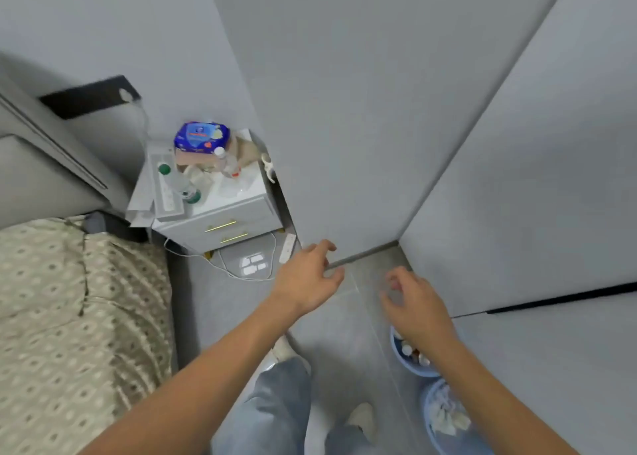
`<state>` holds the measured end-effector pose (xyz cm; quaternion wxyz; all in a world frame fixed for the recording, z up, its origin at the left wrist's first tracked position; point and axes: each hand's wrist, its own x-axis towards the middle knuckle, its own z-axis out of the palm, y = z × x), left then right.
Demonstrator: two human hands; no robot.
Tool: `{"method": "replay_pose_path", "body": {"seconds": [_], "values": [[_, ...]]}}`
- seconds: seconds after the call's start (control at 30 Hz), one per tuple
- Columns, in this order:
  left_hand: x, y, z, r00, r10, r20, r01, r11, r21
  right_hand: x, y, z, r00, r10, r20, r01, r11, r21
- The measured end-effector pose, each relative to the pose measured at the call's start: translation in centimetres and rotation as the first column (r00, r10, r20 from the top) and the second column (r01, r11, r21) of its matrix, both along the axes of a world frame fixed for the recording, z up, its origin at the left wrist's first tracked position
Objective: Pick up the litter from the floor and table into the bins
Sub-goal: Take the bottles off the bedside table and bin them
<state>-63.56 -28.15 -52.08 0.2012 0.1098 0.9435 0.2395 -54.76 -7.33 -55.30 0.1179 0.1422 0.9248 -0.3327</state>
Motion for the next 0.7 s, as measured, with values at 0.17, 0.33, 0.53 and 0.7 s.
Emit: {"method": "replay_pose_path", "body": {"seconds": [0.17,0.33,0.53,0.7], "values": [[1.0,-9.9,12.5,0.972,0.11,-0.207,-0.107,0.994,0.026,-2.5,-9.6,11.3,0.952,0.263,-0.159,-0.25,0.964,0.092],[3.0,-22.2,18.7,0.893,0.223,-0.39,-0.234,0.972,0.02,-5.4,-19.4,17.7,0.883,0.428,-0.194,-0.414,0.904,0.11],[3.9,-36.8,18.2,0.84,0.379,-0.388,-0.368,0.924,0.105,-8.8,-31.0,18.5,0.897,0.406,-0.174,-0.414,0.91,-0.011],[2.0,-44.3,15.9,0.842,0.43,-0.326,-0.426,0.901,0.088,-12.0,-38.7,16.2,0.922,0.361,-0.138,-0.374,0.924,-0.079]]}}
